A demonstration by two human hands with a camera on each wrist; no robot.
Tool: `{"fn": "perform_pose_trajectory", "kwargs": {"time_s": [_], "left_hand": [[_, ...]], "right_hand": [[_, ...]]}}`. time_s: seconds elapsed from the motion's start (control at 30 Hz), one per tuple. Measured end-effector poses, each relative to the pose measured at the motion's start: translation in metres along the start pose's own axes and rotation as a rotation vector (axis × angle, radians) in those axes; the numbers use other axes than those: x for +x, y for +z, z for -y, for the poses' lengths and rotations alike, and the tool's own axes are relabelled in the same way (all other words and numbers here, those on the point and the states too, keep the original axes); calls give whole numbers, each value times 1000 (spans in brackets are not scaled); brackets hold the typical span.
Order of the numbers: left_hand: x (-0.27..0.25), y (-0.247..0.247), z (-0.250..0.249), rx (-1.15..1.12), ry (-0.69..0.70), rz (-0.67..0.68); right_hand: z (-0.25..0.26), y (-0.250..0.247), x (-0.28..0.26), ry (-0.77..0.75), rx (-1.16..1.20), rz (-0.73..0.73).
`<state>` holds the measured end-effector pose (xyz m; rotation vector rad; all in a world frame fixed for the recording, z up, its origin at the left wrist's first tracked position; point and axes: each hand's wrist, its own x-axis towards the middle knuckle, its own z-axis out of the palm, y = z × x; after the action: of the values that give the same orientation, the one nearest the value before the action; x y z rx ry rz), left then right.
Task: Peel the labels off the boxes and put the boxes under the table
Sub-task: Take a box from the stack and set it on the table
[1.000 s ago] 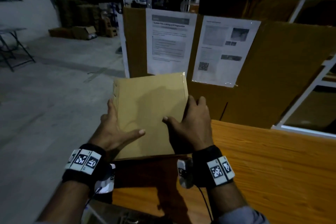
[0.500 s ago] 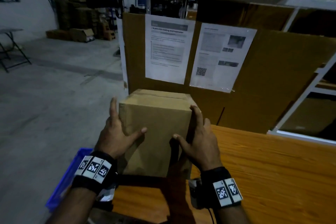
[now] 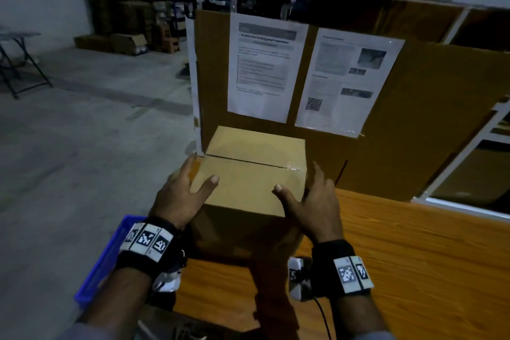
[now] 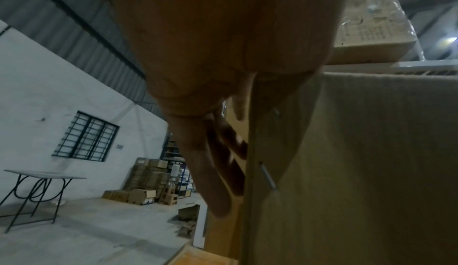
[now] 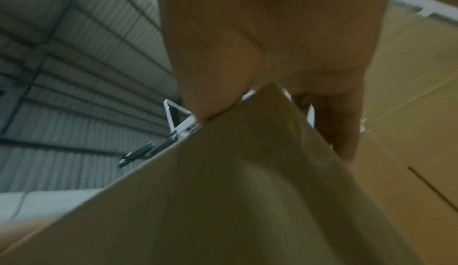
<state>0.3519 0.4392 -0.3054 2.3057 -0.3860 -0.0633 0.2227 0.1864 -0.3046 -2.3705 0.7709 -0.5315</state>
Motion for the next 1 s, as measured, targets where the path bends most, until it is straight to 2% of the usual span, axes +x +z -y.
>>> {"fn": "perform_pose_trajectory", "kwargs": {"time_s": [0.1,0.23,0.47,0.6,0.73,0.87,1.0], "left_hand": [[8,-10,-2,-29,11,202],[13,-25,-13,-46,-33,279],[5,-32,-24,-70,27,235],[-7,-17,-29,115,23,132],[-15,-2,-26,158,19,72],[-20,8,-17,170,30,116],[-18,18,-7,220,54,89]], "right_hand": [[0,-7,8,-1,-29,166],[3,-11,13,-116,-79,247],[1,-22,6,-168,-14,108],[5,-22,4,-239,-48,-10],[3,-15,0,-255,-91,-1],[-9,-6,-6,-240,105,10],[-14,-2,-9,-210,235,-53]]}}
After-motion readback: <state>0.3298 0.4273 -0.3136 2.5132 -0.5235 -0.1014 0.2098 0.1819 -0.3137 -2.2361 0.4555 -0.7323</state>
